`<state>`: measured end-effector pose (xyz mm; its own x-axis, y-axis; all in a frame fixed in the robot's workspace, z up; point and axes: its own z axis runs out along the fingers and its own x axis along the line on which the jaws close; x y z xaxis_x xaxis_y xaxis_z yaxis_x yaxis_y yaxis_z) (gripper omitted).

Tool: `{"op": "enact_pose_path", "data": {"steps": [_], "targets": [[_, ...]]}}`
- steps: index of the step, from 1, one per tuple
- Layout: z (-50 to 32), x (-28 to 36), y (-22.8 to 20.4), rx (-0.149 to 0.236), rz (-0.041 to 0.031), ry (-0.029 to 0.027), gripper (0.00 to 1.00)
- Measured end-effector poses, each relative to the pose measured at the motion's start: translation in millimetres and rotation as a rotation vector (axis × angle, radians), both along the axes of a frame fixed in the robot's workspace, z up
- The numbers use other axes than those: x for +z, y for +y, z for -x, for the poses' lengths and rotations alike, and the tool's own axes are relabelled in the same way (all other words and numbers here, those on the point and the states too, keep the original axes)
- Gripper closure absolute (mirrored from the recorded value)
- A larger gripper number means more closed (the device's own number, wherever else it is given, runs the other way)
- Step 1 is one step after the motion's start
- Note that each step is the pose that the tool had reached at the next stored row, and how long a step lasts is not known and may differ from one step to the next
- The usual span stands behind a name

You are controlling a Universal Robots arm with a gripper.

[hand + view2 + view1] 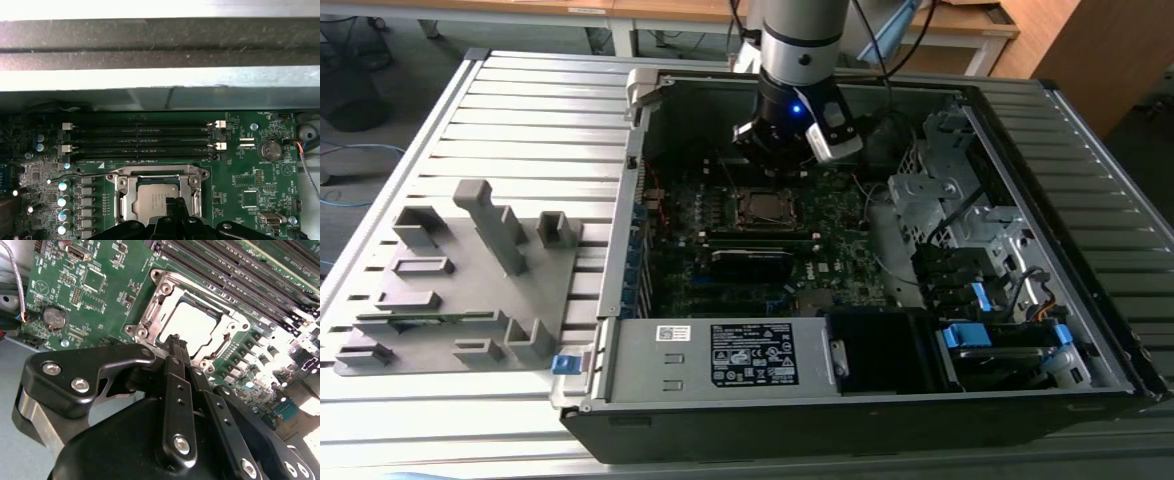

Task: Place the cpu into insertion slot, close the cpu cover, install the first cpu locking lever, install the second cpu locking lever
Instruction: 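Close the cpu cover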

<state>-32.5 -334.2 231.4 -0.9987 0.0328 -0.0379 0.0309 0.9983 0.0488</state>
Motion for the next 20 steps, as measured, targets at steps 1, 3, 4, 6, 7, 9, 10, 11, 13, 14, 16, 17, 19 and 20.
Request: {"op": "enact_pose_path", "data": {"steps": [1,3,4,6,7,9,10,11,13,14,16,17,19,20], "targets": [[0.1,-0.1,0.0,0.000,0.0007,0.0000,0.89],[0.2,-0.2,0.0,0.000,0.0016,-0.0002,0.89],[0.2,-0.3,-0.1,0.000,0.0021,-0.0002,0.89],[0.2,-0.2,-0.1,0.000,0.0022,-0.0002,0.89],[0.2,-0.3,-0.1,0.000,0.0022,-0.0002,0.89],[0.2,-0.3,-0.1,0.000,0.0022,-0.0002,0.89],[0.2,-0.3,-0.2,0.000,0.0022,-0.0002,0.89],[0.5,-0.3,-0.6,0.000,0.0022,-0.0002,0.89],[1.3,-0.4,-2.4,0.000,0.0023,-0.0002,0.89],[1.7,-0.4,-3.6,0.000,0.0022,-0.0002,0.89],[2.6,-0.5,-5.7,0.000,0.0023,-0.0002,0.89],[2.9,-0.6,-6.7,0.000,0.0023,-0.0001,0.89],[3.5,-0.9,-8.2,0.000,0.0022,-0.0002,0.89],[3.9,-1.1,-8.8,0.000,0.0023,-0.0002,0.89]]}}
